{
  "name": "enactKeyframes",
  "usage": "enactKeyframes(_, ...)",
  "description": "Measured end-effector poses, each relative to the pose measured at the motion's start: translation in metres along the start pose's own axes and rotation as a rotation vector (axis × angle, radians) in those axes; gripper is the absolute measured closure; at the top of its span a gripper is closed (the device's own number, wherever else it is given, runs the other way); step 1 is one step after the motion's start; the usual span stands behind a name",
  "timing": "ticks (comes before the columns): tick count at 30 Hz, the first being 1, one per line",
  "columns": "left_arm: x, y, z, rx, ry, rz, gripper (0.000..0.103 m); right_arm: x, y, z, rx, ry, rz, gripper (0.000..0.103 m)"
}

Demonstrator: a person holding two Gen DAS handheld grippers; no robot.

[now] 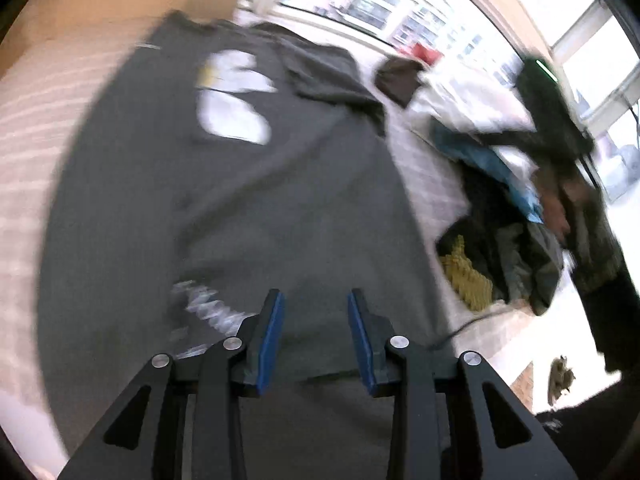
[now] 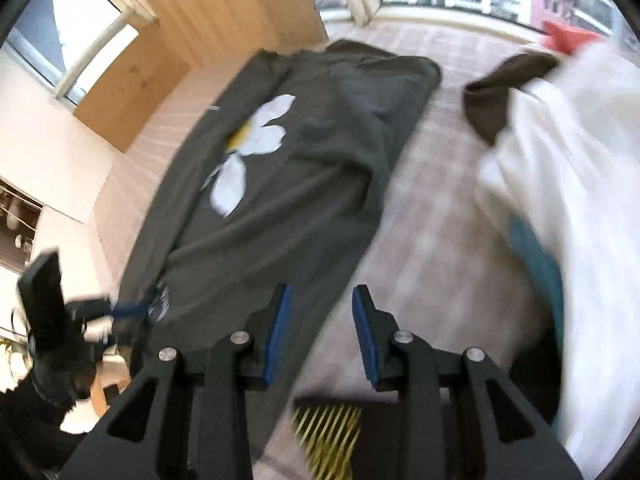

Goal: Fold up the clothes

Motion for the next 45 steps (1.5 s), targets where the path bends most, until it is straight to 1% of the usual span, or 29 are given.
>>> enactKeyframes(1, -0.009, 0.009, 0.004, 0.017, 0.007, -0.013, 0.071, -0.006, 0.009, 0.025, 0.029, -0.025, -0.007, 0.071)
enactKeyframes(3, -0.026, 0.029, 0.012, 0.057, 0.014, -0.027, 0.071, -0.018, 0.019, 0.069, 0.049, -0.074, -0.026, 0.071)
enactKeyframes(4, -0.034, 0.039, 0.017, 0.077, 0.018, -0.034, 0.071, -0.023, 0.023, 0.097, 0.059, -0.112, -0.020, 0.071)
enactKeyframes(5, -0.043, 0.049, 0.021, 0.097, 0.021, -0.042, 0.071, -0.023, 0.025, 0.113, 0.067, -0.137, -0.019, 0.071)
enactKeyframes(7, -0.059, 0.069, 0.030, 0.137, 0.028, -0.056, 0.071, -0.034, 0.027, 0.160, 0.075, -0.203, -0.023, 0.071)
enactKeyframes(9, -0.071, 0.085, 0.039, 0.161, 0.022, -0.077, 0.071, -0.048, 0.023, 0.200, 0.061, -0.247, -0.035, 0.071)
enactKeyframes(11, -0.074, 0.091, 0.048, 0.162, -0.003, -0.073, 0.071, -0.062, 0.011, 0.228, 0.057, -0.267, -0.017, 0.069)
enactKeyframes(13, -0.076, 0.088, 0.056, 0.148, -0.024, -0.072, 0.071, -0.072, -0.005, 0.247, 0.044, -0.264, 0.013, 0.068)
enactKeyframes(14, -0.075, 0.086, 0.060, 0.136, -0.033, -0.054, 0.071, -0.074, -0.013, 0.253, 0.034, -0.258, 0.038, 0.068)
enactKeyframes(15, -0.072, 0.087, 0.064, 0.137, -0.037, -0.020, 0.072, -0.074, -0.020, 0.261, 0.022, -0.270, 0.081, 0.068)
enactKeyframes(16, -0.070, 0.094, 0.067, 0.153, -0.032, 0.018, 0.072, -0.076, -0.021, 0.267, 0.023, -0.283, 0.081, 0.068)
enactKeyframes(17, -0.071, 0.105, 0.070, 0.183, -0.025, 0.037, 0.072, -0.080, -0.019, 0.271, 0.043, -0.297, 0.056, 0.068)
enactKeyframes(19, -0.081, 0.126, 0.076, 0.236, -0.017, 0.008, 0.071, -0.088, -0.013, 0.280, 0.084, -0.324, 0.005, 0.068)
enactKeyframes(21, -0.094, 0.142, 0.082, 0.255, -0.017, -0.041, 0.071, -0.090, 0.000, 0.285, 0.142, -0.349, -0.021, 0.068)
enactKeyframes(22, -0.100, 0.148, 0.084, 0.257, -0.018, -0.061, 0.071, -0.088, 0.003, 0.285, 0.163, -0.360, -0.022, 0.068)
enactKeyframes(23, -0.101, 0.147, 0.085, 0.245, -0.029, -0.071, 0.071, -0.084, 0.002, 0.285, 0.163, -0.366, 0.004, 0.068)
enactKeyframes(26, -0.090, 0.129, 0.084, 0.198, -0.101, -0.093, 0.071, -0.081, -0.013, 0.279, 0.148, -0.342, 0.082, 0.068)
enactKeyframes(30, -0.065, 0.083, 0.083, 0.124, -0.206, -0.088, 0.070, -0.082, -0.040, 0.266, 0.111, -0.285, 0.183, 0.068)
enactKeyframes(32, -0.063, 0.064, 0.082, 0.098, -0.214, -0.093, 0.070, -0.084, -0.043, 0.258, 0.122, -0.252, 0.227, 0.068)
enactKeyframes(34, -0.064, 0.058, 0.084, 0.091, -0.206, -0.097, 0.070, -0.086, -0.045, 0.253, 0.113, -0.222, 0.268, 0.069)
enactKeyframes(35, -0.065, 0.054, 0.084, 0.087, -0.203, -0.099, 0.070, -0.089, -0.046, 0.253, 0.106, -0.204, 0.279, 0.080)
enactKeyframes(36, -0.066, 0.051, 0.085, 0.083, -0.199, -0.101, 0.071, -0.092, -0.049, 0.252, 0.097, -0.187, 0.281, 0.100)
enactKeyframes(38, -0.067, 0.045, 0.087, 0.075, -0.192, -0.105, 0.070, -0.100, -0.052, 0.252, 0.076, -0.172, 0.265, 0.099)
enactKeyframes(40, -0.068, 0.039, 0.088, 0.068, -0.185, -0.109, 0.070, -0.108, -0.042, 0.257, 0.069, -0.138, 0.263, 0.100)
enactKeyframes(41, -0.069, 0.036, 0.089, 0.064, -0.181, -0.111, 0.070, -0.112, -0.034, 0.258, 0.079, -0.129, 0.252, 0.100)
enactKeyframes(42, -0.069, 0.032, 0.090, 0.060, -0.177, -0.113, 0.070, -0.113, -0.022, 0.260, 0.095, -0.137, 0.236, 0.100)
enactKeyframes(44, -0.071, 0.026, 0.091, 0.052, -0.170, -0.117, 0.070, -0.102, -0.009, 0.264, 0.092, -0.191, 0.212, 0.100)
enactKeyframes(45, -0.071, 0.023, 0.092, 0.049, -0.167, -0.119, 0.070, -0.098, -0.010, 0.264, 0.078, -0.222, 0.185, 0.100)
Point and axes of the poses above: each gripper's, at about its wrist camera, not at the fingertips, and y roughly against the way its jaws point, x to its right, z to its underside, the point moved 10 cm from there along -y, roughly the way its jaws point, and after that the axes turned 10 degrees about -x, right-handed, at the moved point
